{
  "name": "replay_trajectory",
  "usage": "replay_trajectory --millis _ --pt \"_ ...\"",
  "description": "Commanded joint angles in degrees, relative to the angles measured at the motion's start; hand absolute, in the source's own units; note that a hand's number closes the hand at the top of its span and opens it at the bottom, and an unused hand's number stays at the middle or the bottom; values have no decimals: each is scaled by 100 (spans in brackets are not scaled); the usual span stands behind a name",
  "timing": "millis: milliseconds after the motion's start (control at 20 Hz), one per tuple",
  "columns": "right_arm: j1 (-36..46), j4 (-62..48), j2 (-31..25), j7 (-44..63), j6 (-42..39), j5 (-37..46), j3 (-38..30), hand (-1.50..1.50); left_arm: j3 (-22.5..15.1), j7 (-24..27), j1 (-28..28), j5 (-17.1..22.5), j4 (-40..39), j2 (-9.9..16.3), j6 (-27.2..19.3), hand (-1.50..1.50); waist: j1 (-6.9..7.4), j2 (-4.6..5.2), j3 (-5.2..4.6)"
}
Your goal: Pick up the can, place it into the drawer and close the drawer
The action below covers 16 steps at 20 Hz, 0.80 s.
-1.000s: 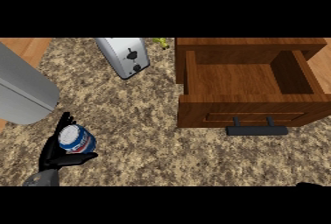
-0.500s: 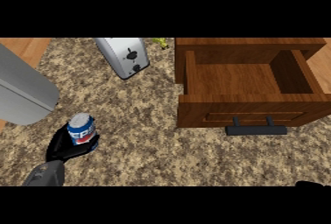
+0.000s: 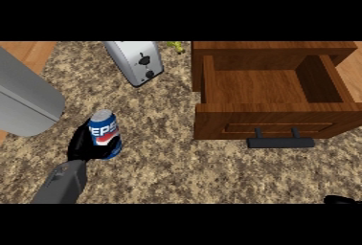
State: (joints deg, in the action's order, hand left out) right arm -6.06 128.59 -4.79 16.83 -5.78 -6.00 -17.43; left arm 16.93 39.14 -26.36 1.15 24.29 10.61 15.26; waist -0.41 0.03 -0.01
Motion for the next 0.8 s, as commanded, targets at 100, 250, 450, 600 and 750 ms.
replay_trajectory --millis 100,250,450,600,750 --pt "-362 -4 -11 -374 -254 -252 -246 -150 115 148 -497 96 -161 -811 -1170 150 -70 6 0" --pt "292 -94 -71 157 112 156 61 -150 109 -522 -1203 204 -2 -798 -1253 150 -11 6 -1" --pt "165 -106 69 -86 125 275 105 -150 -193 -1217 -1202 216 610 -944 -1388 150 35 -14 4" --pt "195 -132 -181 -20 16 29 -217 -150 -555 -1469 -1478 242 963 -1053 -1563 150 29 -26 5" --pt "427 -185 -179 118 167 121 -171 -150 -1341 -1661 -1359 706 1510 -1057 -2077 150 33 -34 3"
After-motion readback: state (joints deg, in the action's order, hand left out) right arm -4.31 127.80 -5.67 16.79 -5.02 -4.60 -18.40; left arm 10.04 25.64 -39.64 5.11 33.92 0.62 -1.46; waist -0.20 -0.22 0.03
